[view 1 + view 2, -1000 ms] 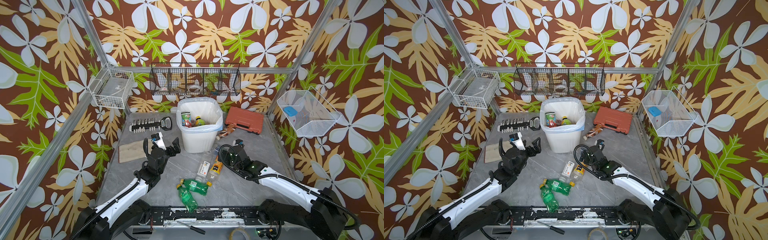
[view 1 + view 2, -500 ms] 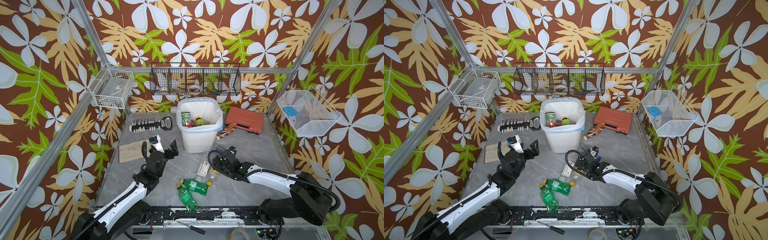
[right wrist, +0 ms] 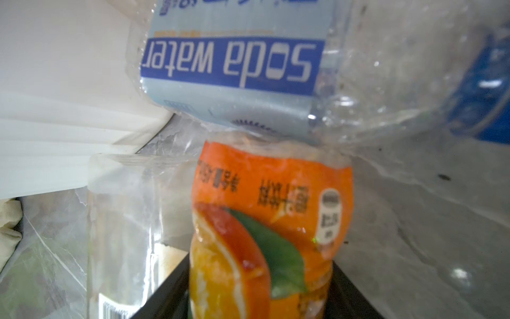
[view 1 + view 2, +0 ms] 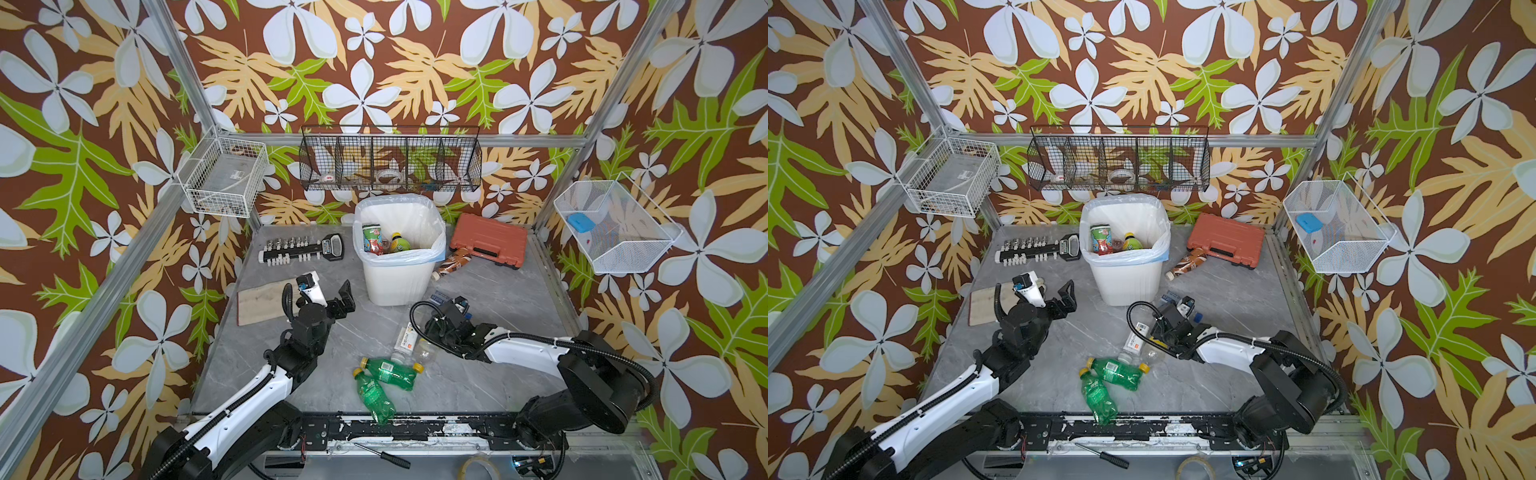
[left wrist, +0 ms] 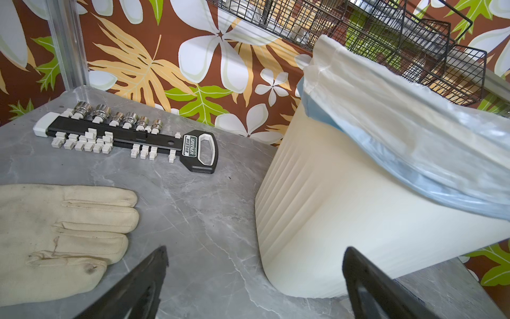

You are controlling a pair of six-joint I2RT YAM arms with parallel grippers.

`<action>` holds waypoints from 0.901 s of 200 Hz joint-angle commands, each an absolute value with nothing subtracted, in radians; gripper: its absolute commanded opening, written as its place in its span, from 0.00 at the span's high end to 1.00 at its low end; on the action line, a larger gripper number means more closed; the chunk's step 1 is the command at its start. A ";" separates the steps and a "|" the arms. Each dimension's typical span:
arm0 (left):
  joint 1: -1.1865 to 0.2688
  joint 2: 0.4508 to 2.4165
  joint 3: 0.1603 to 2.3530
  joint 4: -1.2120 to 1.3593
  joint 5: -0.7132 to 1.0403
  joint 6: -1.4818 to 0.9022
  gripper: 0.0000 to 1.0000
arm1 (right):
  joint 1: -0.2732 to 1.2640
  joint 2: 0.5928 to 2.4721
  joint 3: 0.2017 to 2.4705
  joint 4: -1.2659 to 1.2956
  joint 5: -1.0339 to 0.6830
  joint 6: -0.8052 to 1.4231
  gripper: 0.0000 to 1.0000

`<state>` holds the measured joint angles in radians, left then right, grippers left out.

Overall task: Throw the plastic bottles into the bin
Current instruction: 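Close the right gripper on the orange-labelled juice bottle and lift it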

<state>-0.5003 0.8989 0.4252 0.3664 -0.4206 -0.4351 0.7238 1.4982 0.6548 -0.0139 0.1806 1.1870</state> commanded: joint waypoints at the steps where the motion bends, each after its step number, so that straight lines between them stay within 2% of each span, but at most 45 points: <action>1: -0.499 0.899 0.426 0.363 -0.434 -0.422 0.00 | 0.723 1.502 0.658 0.003 0.183 1.195 0.37; 112: -0.499 0.951 0.433 0.379 -0.437 -0.440 0.00 | 0.724 1.360 0.669 -0.054 0.265 1.106 0.42; 180: -0.491 1.018 0.439 0.382 -0.450 -0.471 0.00 | 0.703 1.153 0.791 -0.264 0.525 0.871 0.42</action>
<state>-0.4988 1.0000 0.4290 0.3668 -0.4294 -0.4477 0.7200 1.2034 0.7521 -0.1768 0.3737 0.9985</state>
